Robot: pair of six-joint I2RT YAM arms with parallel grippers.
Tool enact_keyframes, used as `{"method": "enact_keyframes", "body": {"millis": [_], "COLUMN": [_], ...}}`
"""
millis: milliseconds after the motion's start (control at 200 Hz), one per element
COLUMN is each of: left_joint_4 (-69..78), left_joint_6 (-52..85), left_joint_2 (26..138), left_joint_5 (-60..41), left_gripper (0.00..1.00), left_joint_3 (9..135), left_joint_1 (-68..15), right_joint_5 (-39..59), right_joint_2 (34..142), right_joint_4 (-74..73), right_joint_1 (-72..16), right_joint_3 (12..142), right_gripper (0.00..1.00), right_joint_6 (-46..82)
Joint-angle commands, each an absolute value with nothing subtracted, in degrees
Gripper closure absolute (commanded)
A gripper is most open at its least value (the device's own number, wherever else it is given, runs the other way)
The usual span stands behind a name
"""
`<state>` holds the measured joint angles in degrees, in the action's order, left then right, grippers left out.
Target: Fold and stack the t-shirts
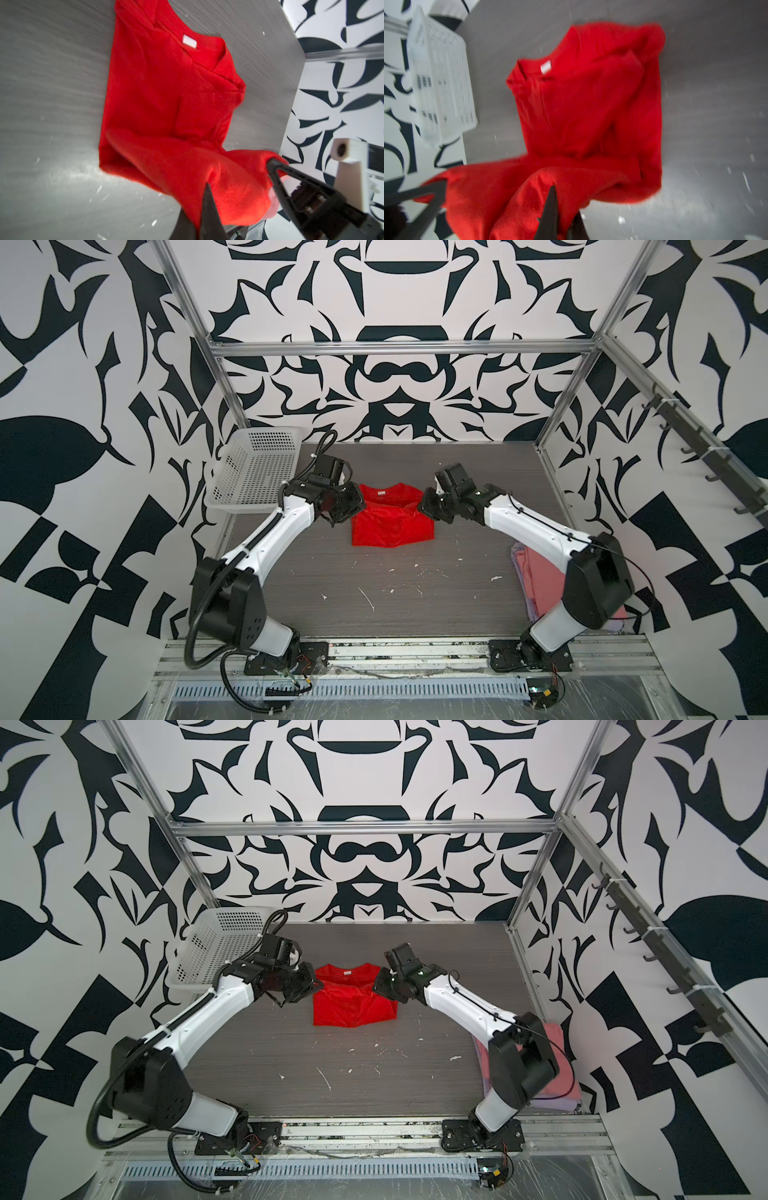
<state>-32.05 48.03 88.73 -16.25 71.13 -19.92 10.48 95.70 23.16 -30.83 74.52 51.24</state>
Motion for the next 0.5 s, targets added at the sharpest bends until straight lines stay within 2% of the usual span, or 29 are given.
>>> {"method": "enact_keyframes", "body": {"millis": [0,295,495], "left_joint_4": [-28.5,-26.5,-24.0], "left_joint_6": [45.2,44.7,47.9], "left_joint_2": [94.6,111.5,117.9], "left_joint_5": [-20.9,-24.7,-25.8], "left_gripper": [1.0,1.0,1.0], "left_joint_3": [74.8,86.8,90.5], "left_joint_1": [-17.0,-13.5,-11.7], "right_joint_5": [13.5,18.9,20.7], "right_joint_2": [100.8,116.5,124.0], "right_joint_4": [20.8,18.7,19.6], "right_joint_1": [-27.4,-21.4,-19.8], "right_joint_3": [80.3,92.1,100.6], "right_gripper": [1.0,1.0,1.0], "right_joint_6": [48.2,47.9,47.7]}}
